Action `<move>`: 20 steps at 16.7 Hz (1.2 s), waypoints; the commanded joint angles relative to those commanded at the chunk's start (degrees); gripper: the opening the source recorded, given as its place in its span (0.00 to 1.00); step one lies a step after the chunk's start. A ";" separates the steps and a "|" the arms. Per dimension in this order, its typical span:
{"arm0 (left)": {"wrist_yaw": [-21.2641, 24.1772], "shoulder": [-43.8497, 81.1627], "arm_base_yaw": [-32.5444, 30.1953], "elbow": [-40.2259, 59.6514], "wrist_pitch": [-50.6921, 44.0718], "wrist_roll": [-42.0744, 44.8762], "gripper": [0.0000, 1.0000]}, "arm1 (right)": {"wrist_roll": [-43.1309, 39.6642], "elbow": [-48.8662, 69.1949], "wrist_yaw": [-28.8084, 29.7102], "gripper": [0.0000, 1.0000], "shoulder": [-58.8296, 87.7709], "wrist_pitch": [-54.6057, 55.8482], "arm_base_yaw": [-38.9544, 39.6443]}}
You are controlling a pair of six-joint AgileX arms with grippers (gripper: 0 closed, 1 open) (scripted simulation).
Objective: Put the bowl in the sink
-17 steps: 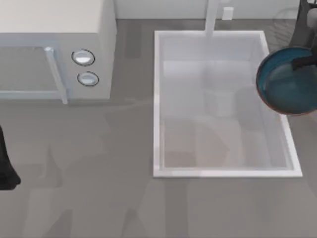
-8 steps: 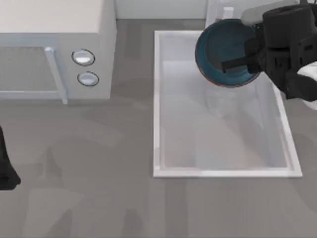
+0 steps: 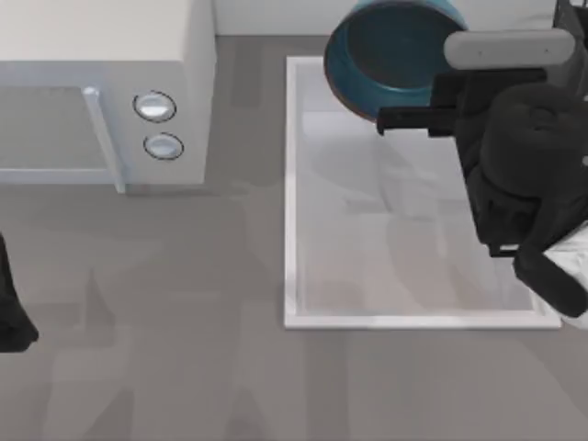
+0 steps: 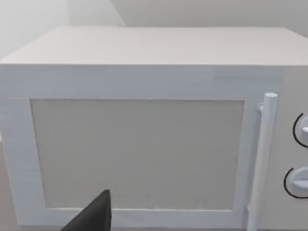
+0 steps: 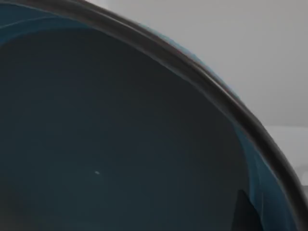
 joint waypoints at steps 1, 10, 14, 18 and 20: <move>0.00 0.00 0.00 0.00 0.00 0.00 1.00 | 0.08 -1.03 0.86 0.00 -0.71 1.92 0.73; 0.00 0.00 0.00 0.00 0.00 0.00 1.00 | 0.22 -2.06 1.69 0.00 -0.53 4.63 1.24; 0.00 0.00 0.00 0.00 0.00 0.00 1.00 | 0.31 -2.98 2.11 0.00 7.71 13.50 1.58; 0.00 0.00 0.00 0.00 0.00 0.00 1.00 | 0.35 -4.92 2.35 0.00 21.14 30.56 1.80; 0.00 0.00 0.00 0.00 0.00 0.00 1.00 | 0.22 -6.12 2.34 0.00 27.19 37.85 1.72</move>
